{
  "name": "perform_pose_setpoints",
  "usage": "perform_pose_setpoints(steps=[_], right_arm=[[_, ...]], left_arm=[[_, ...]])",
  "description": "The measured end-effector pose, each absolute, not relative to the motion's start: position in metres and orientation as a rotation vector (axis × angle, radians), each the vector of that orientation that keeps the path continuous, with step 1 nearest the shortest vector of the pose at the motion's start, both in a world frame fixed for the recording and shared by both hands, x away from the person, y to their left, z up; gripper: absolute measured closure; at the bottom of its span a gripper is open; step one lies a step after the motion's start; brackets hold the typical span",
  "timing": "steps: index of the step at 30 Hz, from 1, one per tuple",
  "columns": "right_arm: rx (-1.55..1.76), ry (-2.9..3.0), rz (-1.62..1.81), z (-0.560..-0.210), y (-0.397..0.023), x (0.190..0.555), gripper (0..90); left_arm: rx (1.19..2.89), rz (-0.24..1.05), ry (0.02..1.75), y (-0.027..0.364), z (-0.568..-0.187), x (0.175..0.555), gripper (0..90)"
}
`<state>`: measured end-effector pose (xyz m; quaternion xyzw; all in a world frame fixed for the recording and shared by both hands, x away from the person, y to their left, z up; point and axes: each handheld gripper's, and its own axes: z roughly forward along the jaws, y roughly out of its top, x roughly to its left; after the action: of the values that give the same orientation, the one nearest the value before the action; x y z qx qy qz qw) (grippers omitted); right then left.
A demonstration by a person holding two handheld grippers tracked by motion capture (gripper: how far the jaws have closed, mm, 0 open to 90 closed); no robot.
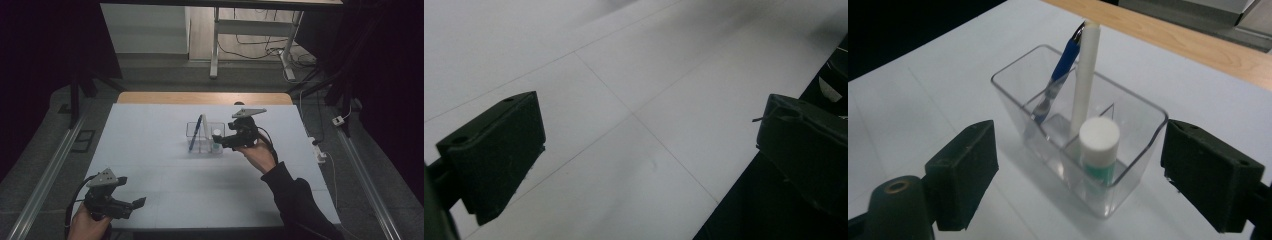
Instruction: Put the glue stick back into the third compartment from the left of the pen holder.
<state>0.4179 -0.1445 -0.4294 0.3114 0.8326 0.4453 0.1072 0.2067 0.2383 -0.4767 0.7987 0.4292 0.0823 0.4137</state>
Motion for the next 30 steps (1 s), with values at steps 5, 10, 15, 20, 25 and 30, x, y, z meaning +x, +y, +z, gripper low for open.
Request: perform_pose_setpoints(steps=[5, 10, 15, 20, 25, 30], right_arm=[[0.905, 2.495, 1.280, -0.432, -0.153, 0.405, 11.5], [0.911, 2.513, 1.256, -0.436, -0.163, 0.392, 7.3], [0.919, 2.524, 1.231, -0.439, -0.174, 0.380, 2.4], [0.893, 2.538, 1.199, -0.441, -0.187, 0.365, 0.2], [0.893, 2.541, 1.167, -0.443, -0.203, 0.350, 0.0], [0.935, 2.516, 1.191, -0.442, -0.221, 0.336, 0.0]], left_arm=[[2.017, 0.213, 1.079, 0.237, -0.477, 0.206, 0.0], [2.025, 0.217, 1.080, 0.236, -0.477, 0.207, 0.0], [2.031, 0.222, 1.080, 0.235, -0.477, 0.207, 0.0], [2.032, 0.224, 1.081, 0.235, -0.477, 0.207, 0.0], [2.031, 0.225, 1.085, 0.235, -0.477, 0.207, 0.0], [2.033, 0.226, 1.086, 0.235, -0.477, 0.207, 0.0]])
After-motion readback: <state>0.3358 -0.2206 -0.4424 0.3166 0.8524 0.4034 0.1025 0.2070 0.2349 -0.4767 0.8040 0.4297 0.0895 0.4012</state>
